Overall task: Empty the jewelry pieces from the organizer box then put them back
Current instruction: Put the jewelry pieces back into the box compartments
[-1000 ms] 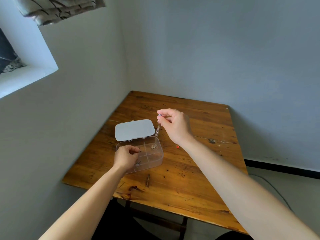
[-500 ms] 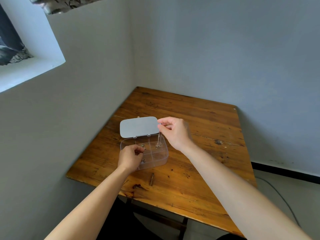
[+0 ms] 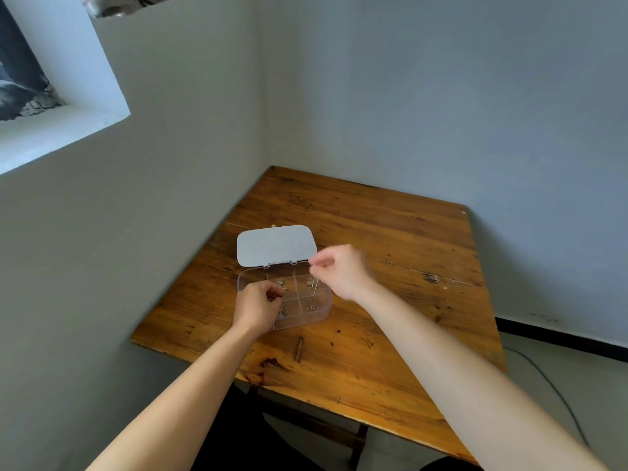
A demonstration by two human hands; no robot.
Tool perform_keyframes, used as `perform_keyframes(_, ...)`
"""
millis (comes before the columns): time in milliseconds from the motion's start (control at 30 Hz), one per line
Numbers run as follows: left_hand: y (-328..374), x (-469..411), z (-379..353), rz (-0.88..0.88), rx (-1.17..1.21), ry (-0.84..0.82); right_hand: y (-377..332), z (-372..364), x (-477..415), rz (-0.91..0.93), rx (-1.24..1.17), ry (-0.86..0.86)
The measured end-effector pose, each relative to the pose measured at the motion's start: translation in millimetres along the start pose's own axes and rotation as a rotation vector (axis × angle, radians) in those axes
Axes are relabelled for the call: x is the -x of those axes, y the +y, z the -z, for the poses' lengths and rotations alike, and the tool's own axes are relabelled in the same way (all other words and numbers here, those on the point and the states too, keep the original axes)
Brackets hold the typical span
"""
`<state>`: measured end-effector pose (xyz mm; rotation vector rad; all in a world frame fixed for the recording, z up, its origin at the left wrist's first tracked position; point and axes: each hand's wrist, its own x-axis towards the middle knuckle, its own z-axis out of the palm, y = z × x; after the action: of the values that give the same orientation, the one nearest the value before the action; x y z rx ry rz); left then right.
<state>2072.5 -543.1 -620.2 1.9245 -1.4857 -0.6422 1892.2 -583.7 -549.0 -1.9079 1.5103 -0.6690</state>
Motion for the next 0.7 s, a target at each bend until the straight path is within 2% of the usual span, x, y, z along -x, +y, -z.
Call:
perform_keyframes(100, 0.2, -0.3, -2.1, 0.008, -0.009, 0.006, 20.6, -21.5, 0.9, -0.087, 0.157, -0.128)
perform_keyframes(200, 0.9, 0.1, -3.1, 0.001, -0.032, 0.007, 21.1, -31.1, 0.4, -0.037, 0.269, -0.138)
perform_keyframes(367, 0.7, 0.4, -1.7, -0.023, -0.067, -0.037, 11.6, -27.9, -2.2, 0.057, 0.453, -0.281)
perform_keyframes(533, 9.2, -2.4, 8.8, -0.116, -0.130, -0.122, 14.1, 6.9, 4.2, 0.085, 0.381, -0.156)
perform_keyframes(700, 28.4, 27.6, -6.0, -0.498, -0.265, 0.105, 62.7, 29.7, 25.7, -0.071, 0.288, 0.000)
